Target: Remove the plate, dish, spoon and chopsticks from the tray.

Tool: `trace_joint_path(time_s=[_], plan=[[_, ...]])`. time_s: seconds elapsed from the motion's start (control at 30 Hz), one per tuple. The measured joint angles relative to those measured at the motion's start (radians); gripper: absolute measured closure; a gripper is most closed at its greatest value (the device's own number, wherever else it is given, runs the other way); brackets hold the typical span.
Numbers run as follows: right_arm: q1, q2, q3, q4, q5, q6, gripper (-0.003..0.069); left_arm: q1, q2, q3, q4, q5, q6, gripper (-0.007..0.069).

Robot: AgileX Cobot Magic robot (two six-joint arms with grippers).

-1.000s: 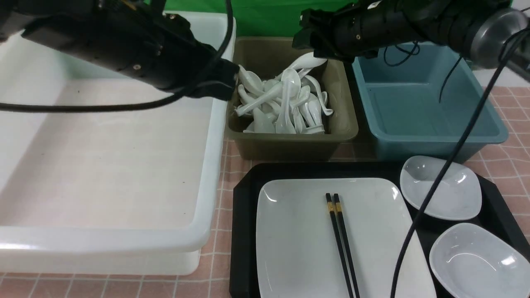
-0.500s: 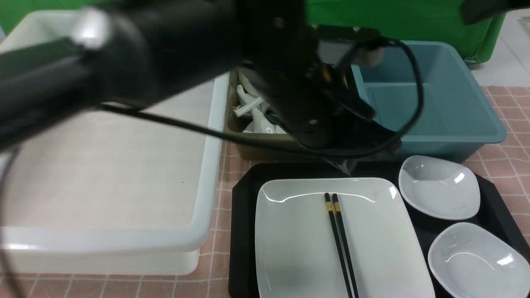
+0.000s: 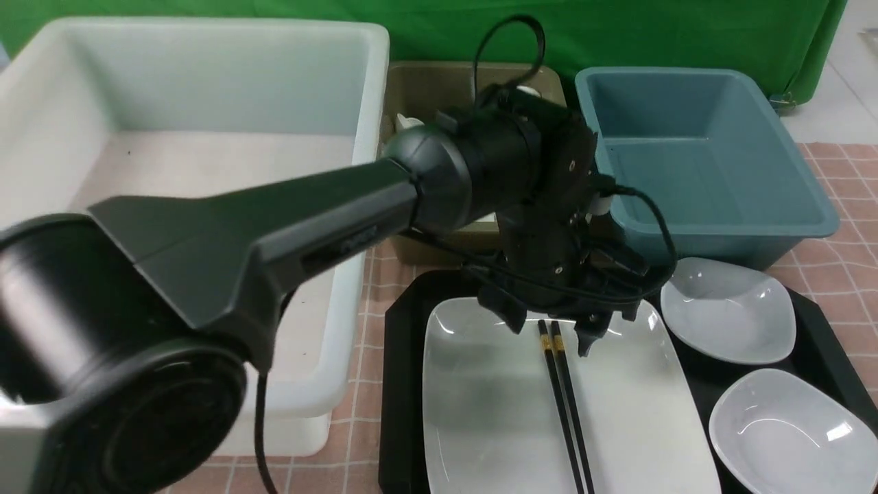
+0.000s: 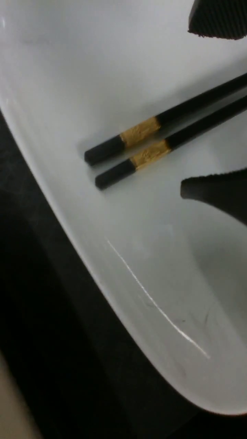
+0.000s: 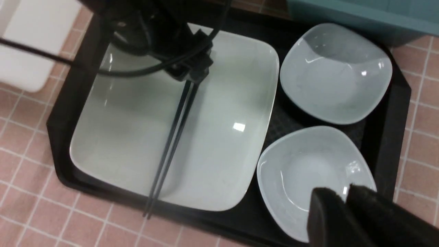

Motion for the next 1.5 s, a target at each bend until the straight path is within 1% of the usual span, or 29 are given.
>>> trace_joint_path(time_s=[0.07,0.17,0.23,0.33,0.37,0.5,0.53,0.6,0.63,0.67,0.9,1.07,1.17,1.2,1.23,1.27,1.3,1.33,1.37,1.4,1.43,1.47,1.5], plan=[[0.0,-0.025,0.013,0.0,-0.008,0.0,0.0516,0.0,0.022,0.0,0.003,-0.01,-0.009,0.005],[0.0,-0.035,0.017,0.0,-0.027,0.0,0.0512,0.0,0.045,0.0,0.003,-0.017,-0.011,0.0055],[0.0,-0.035,0.018,0.0,-0.032,0.0,0.0509,0.0,0.055,-0.001,0.003,-0.018,-0.011,0.0074],[0.0,-0.035,0.018,0.0,-0.034,0.0,0.0505,0.0,0.062,-0.008,0.001,-0.02,-0.055,0.0137],[0.0,-0.035,0.018,0.0,-0.034,0.0,0.0505,0.0,0.062,-0.008,0.001,-0.02,-0.057,0.0141],[0.0,-0.035,0.018,0.0,-0.042,0.0,0.0498,0.002,0.071,-0.011,0.007,-0.009,-0.077,0.0312],[0.0,-0.035,0.018,0.0,-0.042,0.0,0.0498,0.002,0.072,-0.014,0.007,-0.005,-0.078,0.0342],[0.0,-0.035,0.018,0.0,-0.042,0.0,0.0496,0.002,0.073,-0.017,0.01,0.007,-0.076,0.0466],[0.0,-0.035,0.018,0.0,-0.042,0.0,0.0496,0.002,0.074,-0.018,0.01,0.009,-0.075,0.0477],[0.0,-0.035,0.018,0.0,-0.042,-0.001,0.0494,0.002,0.074,-0.018,0.01,0.015,-0.06,0.0545],[0.0,-0.035,0.018,0.0,-0.042,-0.002,0.0483,0.002,0.069,-0.019,0.022,0.025,-0.052,0.0543],[0.0,-0.035,0.018,0.0,-0.042,-0.002,0.0473,-0.003,0.057,-0.061,0.009,0.055,0.011,0.0543],[0.0,-0.035,0.018,0.0,-0.042,-0.002,0.0466,-0.021,0.03,-0.107,0.005,0.012,0.05,0.0543],[0.0,-0.035,0.018,0.0,-0.042,-0.002,0.0466,-0.029,0.017,-0.128,0.004,-0.029,0.057,0.0543],[0.0,-0.035,0.018,0.0,-0.042,-0.002,0.0466,-0.03,0.014,-0.131,0.004,-0.029,0.057,0.0543],[0.0,-0.035,0.018,0.0,-0.042,-0.002,0.0463,-0.037,-0.011,-0.16,0.004,-0.098,0.065,0.0543],[0.0,-0.035,0.018,0.0,-0.042,-0.002,0.0463,-0.038,-0.018,-0.167,0.003,-0.125,0.066,0.0543],[0.0,-0.035,0.018,0.0,-0.042,-0.002,0.0463,-0.039,-0.035,-0.187,0.004,-0.188,0.072,0.0543],[0.0,-0.035,0.018,0.0,-0.042,-0.002,0.0463,-0.039,-0.037,-0.189,0.005,-0.2,0.073,0.0543],[0.0,-0.035,0.018,-0.001,-0.045,-0.002,0.0463,-0.039,-0.05,-0.207,0.018,-0.313,0.074,0.0543],[0.0,-0.035,0.018,-0.001,-0.05,-0.002,0.0464,-0.039,-0.056,-0.213,0.026,-0.372,0.074,0.0543],[0.0,-0.035,0.019,-0.001,-0.071,-0.002,0.0474,-0.038,-0.06,-0.216,0.039,-0.464,0.074,0.0543],[0.0,-0.035,0.021,-0.001,-0.095,-0.002,0.049,-0.037,-0.06,-0.218,0.054,-0.513,0.074,0.0543]])
